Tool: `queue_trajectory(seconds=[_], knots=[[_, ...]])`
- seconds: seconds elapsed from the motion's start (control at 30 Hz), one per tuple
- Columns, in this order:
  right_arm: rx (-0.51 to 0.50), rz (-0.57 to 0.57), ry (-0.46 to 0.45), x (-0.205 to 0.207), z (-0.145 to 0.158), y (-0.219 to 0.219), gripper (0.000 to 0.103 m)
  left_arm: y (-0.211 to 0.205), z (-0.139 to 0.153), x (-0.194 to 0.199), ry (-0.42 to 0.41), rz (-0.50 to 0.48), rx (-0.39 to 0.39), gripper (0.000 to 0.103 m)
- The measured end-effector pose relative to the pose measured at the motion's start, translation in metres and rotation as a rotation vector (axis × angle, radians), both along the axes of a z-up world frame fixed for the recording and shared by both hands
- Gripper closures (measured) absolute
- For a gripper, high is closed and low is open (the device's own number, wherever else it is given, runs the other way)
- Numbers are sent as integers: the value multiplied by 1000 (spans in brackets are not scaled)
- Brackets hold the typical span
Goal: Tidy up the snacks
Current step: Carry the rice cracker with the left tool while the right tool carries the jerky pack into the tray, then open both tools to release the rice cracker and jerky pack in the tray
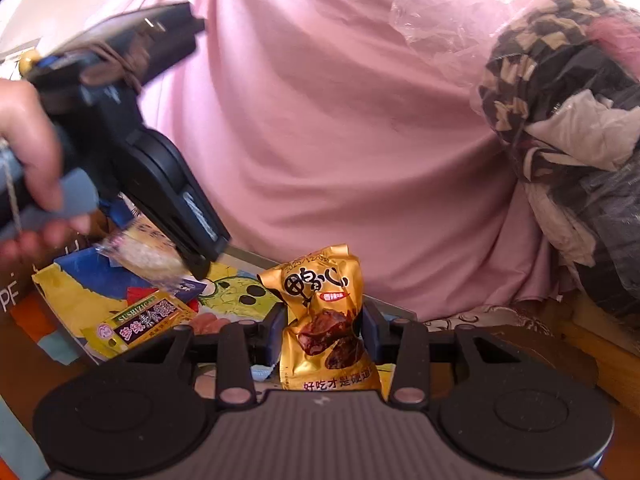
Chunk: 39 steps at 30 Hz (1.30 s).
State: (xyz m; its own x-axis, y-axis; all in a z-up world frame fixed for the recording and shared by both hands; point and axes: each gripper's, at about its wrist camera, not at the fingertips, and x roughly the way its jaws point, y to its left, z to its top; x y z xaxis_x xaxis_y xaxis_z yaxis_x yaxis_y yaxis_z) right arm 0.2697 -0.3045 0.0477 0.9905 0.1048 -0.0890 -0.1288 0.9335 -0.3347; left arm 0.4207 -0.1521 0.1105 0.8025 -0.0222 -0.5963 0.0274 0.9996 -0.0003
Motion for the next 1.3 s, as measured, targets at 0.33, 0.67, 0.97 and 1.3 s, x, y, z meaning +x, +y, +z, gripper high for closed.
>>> queue_trajectory(seconds=[0.33,0.67,0.97,1.3], knots=[[1,41,60,11,-13,5,55,-4,-19,17,40,-8,11,27],[9,41,92,15,-18,4,53,-7,-24,25,60,-19,3,26],[24,31,98,17,-17,2,44,-3,-25,26,67,8,-24,15],[17,18,63,7,-5,2,16,1,-19,20,58,69,-28,7]])
